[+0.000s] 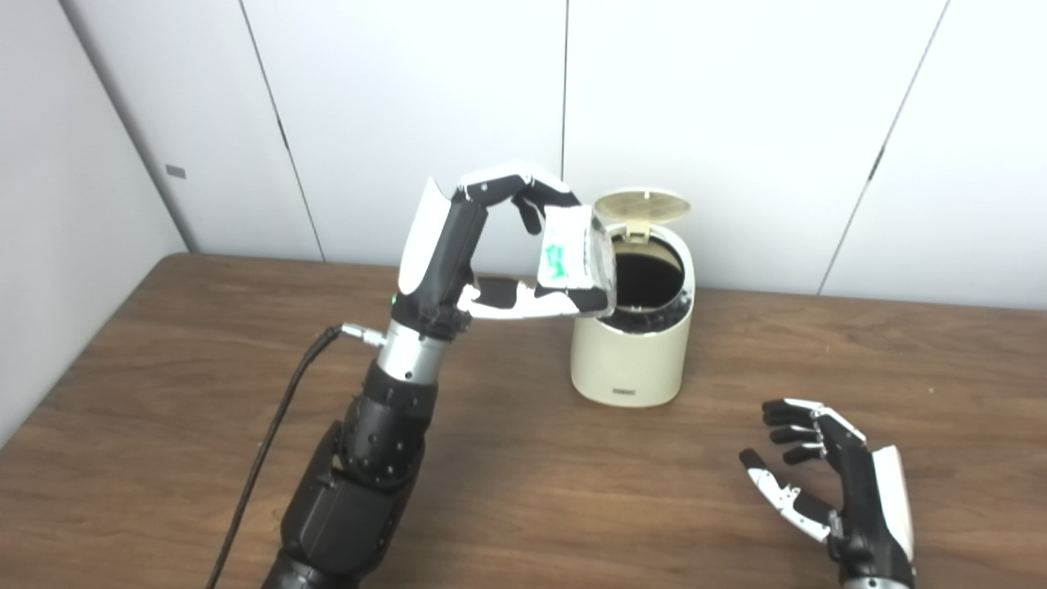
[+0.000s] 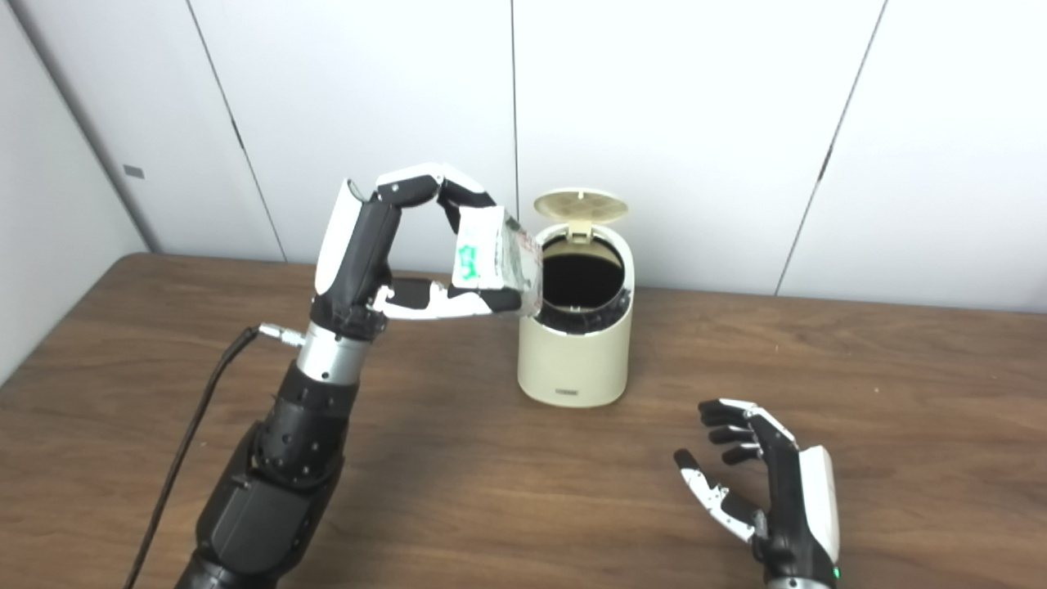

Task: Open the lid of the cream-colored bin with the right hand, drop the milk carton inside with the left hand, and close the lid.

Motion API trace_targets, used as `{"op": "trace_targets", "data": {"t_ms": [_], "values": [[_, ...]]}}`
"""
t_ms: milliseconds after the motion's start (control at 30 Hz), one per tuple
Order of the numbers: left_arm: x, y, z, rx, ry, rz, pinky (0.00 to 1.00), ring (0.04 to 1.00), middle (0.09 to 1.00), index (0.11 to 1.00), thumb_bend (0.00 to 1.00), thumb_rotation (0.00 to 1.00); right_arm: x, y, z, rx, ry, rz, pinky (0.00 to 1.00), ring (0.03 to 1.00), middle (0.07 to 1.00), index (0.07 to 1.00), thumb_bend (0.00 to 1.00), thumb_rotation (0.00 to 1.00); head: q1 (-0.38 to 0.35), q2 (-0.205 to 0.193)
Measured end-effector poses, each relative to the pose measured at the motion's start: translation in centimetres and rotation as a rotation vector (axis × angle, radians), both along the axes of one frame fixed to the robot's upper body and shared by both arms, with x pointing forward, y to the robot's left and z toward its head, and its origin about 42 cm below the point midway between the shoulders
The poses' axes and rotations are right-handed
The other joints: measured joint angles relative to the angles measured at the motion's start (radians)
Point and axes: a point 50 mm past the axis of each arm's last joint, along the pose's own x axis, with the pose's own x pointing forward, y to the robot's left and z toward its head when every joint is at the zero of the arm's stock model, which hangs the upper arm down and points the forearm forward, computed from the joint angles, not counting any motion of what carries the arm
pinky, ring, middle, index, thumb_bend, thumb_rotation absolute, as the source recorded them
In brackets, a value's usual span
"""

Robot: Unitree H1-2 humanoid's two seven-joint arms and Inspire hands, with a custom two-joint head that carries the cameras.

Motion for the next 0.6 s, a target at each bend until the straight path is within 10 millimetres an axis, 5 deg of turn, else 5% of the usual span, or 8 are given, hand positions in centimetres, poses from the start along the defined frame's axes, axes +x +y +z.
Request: {"op": "trace_targets", "data": {"t_ms": [600], "values": [[0.8, -4.0, -0.8, 0.330, -0.451, -0.024, 0.37, 0.472, 0.474, 0.473, 0.51, 0.00, 0.2, 1.3, 0.0, -0.005, -0.019, 0.012, 0.49, 0.594, 0.634, 0.632, 0.29, 0.00, -0.060, 0.000]]}}
